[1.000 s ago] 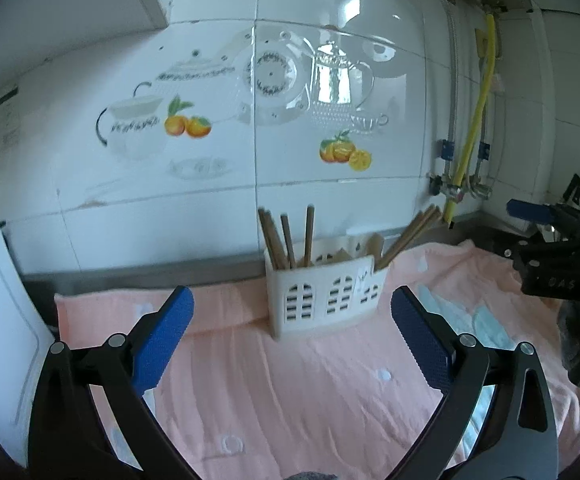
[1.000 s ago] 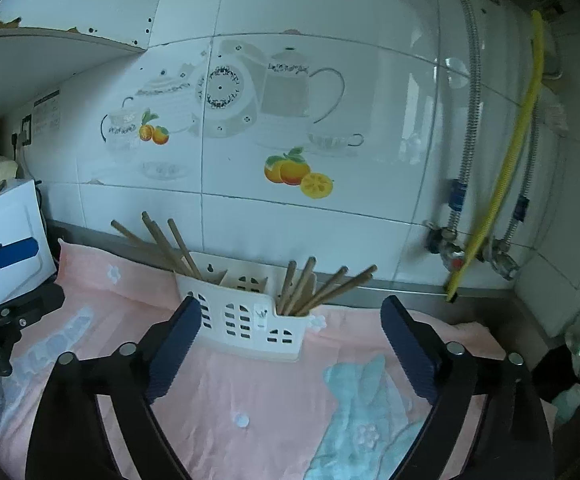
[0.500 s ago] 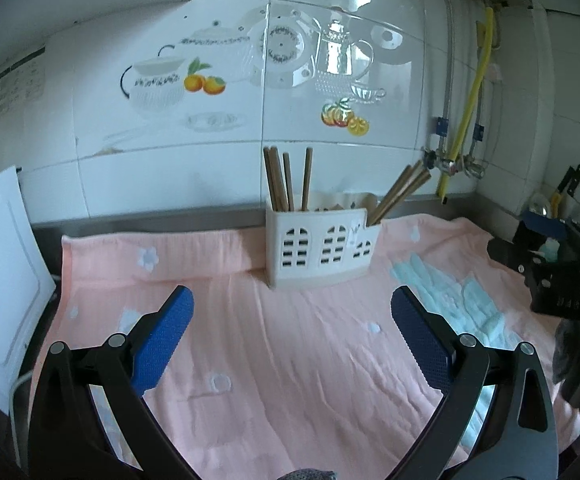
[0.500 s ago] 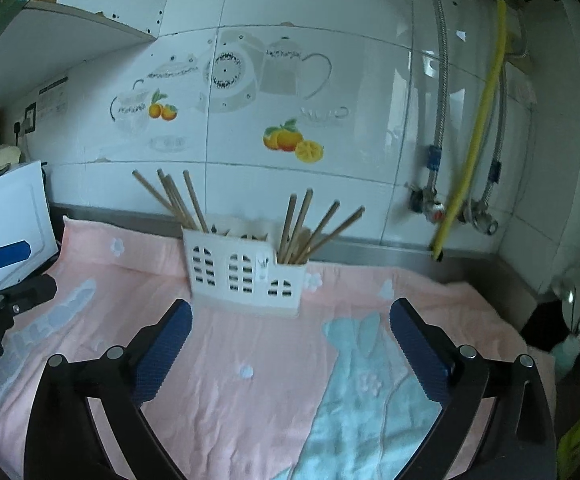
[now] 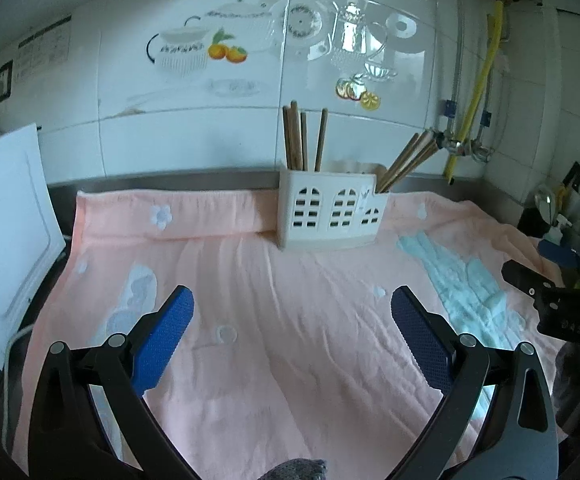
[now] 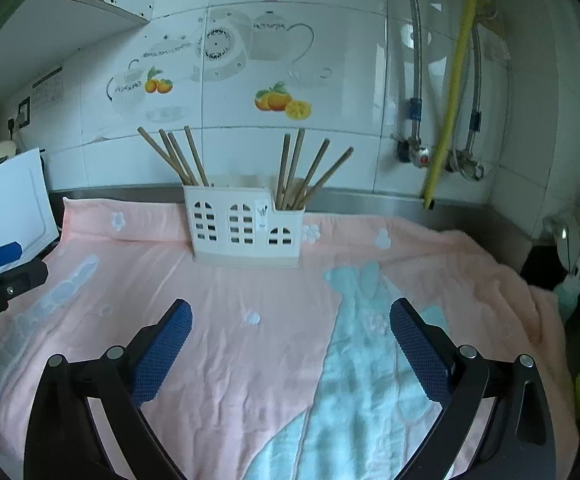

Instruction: Organize utensils

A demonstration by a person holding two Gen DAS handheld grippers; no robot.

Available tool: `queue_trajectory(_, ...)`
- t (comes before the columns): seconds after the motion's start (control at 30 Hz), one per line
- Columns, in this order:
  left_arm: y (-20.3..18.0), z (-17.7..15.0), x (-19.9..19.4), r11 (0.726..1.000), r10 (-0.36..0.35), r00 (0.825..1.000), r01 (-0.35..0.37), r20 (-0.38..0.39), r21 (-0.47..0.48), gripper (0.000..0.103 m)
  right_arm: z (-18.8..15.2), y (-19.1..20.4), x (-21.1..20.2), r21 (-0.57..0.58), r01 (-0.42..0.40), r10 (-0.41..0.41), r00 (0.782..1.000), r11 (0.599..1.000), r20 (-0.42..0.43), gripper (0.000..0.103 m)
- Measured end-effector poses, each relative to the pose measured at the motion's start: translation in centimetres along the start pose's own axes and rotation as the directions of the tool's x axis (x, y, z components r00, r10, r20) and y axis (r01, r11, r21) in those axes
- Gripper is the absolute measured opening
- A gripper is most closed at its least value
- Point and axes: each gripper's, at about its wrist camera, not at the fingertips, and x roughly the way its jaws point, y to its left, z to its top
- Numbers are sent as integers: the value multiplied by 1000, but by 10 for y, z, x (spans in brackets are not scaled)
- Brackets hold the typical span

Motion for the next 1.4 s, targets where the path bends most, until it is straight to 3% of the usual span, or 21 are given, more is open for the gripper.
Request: queue_trajectory(1.4,4,-30,-5,1000,-6,998,6,-58,-1,98,-23,10,-3,37,-32,35,997,999,-66,96)
